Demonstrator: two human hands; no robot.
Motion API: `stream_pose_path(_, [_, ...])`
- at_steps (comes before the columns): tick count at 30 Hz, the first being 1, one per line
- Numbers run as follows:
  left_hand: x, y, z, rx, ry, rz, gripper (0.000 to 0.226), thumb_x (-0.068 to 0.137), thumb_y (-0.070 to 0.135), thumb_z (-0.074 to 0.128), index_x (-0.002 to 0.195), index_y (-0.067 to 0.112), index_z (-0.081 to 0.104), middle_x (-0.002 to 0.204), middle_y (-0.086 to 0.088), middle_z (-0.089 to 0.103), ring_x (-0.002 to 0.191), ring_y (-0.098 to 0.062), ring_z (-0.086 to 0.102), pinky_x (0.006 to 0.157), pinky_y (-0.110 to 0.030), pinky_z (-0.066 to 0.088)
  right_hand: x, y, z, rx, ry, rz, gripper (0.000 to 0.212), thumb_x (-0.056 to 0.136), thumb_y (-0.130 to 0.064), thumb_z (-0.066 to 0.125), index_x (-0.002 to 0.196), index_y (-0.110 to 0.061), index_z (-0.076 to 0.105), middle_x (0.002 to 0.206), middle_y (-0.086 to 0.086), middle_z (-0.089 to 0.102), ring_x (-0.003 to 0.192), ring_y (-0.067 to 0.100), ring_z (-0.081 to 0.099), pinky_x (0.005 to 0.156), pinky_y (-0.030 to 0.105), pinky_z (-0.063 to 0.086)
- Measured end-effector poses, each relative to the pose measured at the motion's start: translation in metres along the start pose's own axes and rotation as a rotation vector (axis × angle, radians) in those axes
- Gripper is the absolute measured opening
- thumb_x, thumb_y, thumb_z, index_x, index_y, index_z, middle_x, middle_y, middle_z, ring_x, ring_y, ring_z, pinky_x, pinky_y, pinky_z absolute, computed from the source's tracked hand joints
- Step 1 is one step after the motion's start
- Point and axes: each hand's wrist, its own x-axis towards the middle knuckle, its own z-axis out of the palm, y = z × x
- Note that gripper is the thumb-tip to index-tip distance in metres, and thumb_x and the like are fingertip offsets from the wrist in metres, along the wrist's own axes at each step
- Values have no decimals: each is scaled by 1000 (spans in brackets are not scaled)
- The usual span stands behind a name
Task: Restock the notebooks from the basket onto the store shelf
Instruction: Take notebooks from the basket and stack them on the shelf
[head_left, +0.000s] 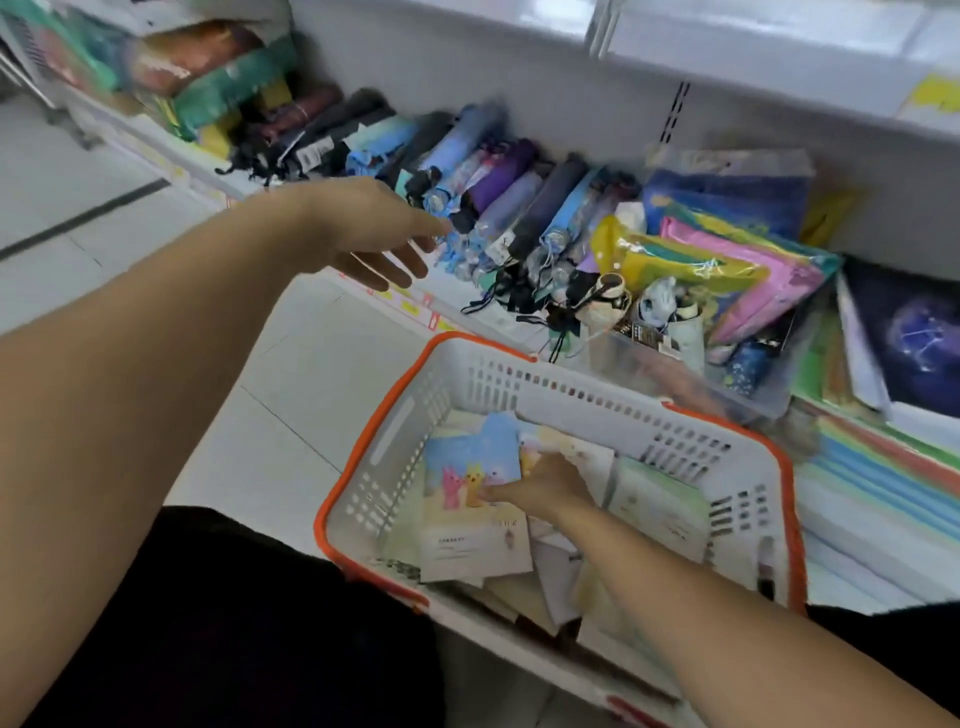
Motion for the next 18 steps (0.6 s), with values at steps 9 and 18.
stream_pose_path(9, [-6, -1, -1, 2, -43, 10, 41, 93, 51, 55, 108, 14, 67, 100, -3, 73, 92, -21, 71, 85, -38, 57, 6, 9, 46, -122, 103, 127, 87, 67, -33, 89, 132, -10, 37, 124, 8, 57, 113, 31, 59, 88, 45, 52])
stream_pose_path(18, [-9, 3, 6, 96, -99, -51, 56, 89, 62, 53, 116, 14, 62, 110, -4, 67, 97, -22, 66, 84, -37, 56, -23, -13, -37, 511, -139, -185, 19, 93, -11, 67, 112, -12, 66, 116, 13, 71, 99, 31, 68, 88, 48, 54])
